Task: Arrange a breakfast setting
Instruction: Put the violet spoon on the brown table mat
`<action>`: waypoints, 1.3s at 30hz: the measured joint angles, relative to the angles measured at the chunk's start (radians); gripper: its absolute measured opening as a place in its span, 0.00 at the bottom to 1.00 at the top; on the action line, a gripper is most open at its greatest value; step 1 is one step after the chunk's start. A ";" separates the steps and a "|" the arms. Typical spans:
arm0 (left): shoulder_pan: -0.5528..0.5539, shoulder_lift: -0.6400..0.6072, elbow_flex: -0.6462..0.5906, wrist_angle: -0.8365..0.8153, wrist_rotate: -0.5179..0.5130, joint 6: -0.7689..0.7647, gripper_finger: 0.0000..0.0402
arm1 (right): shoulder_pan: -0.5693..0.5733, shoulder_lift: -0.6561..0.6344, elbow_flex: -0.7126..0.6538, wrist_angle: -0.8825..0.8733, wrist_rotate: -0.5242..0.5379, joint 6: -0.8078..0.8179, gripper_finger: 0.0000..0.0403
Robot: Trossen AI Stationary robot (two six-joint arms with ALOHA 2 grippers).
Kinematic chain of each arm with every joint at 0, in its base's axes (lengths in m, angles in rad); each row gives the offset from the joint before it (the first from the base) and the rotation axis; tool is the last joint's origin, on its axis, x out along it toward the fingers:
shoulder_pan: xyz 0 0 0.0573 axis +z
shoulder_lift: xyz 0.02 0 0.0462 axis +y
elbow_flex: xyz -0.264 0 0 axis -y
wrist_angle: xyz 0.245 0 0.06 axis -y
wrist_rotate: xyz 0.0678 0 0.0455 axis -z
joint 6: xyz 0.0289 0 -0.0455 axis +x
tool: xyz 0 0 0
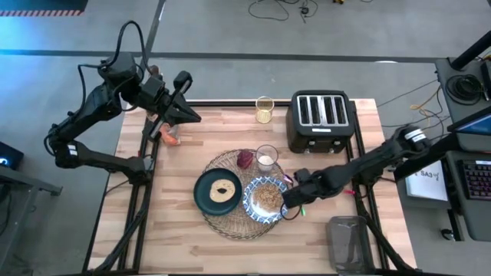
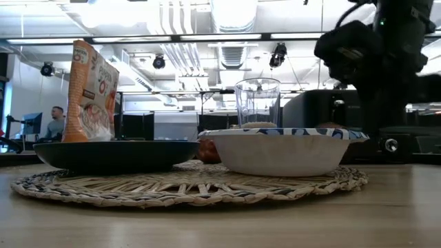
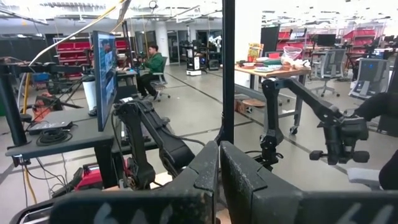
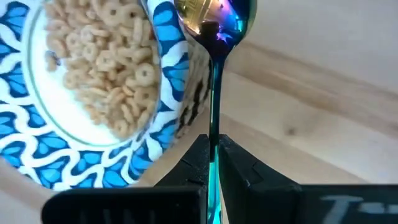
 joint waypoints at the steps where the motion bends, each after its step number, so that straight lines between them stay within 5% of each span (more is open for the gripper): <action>1: 0.000 0.000 0.000 0.000 0.000 0.000 0.00 | 0.000 -0.012 -0.026 0.039 0.001 0.007 0.02; 20: 0.000 0.000 0.000 -0.005 0.000 0.000 0.00 | 0.000 -0.108 -0.428 0.694 0.021 0.142 0.02; 39: 0.000 0.000 0.000 -0.008 0.000 -0.009 0.00 | 0.001 -0.108 -0.451 0.902 0.072 -0.027 0.02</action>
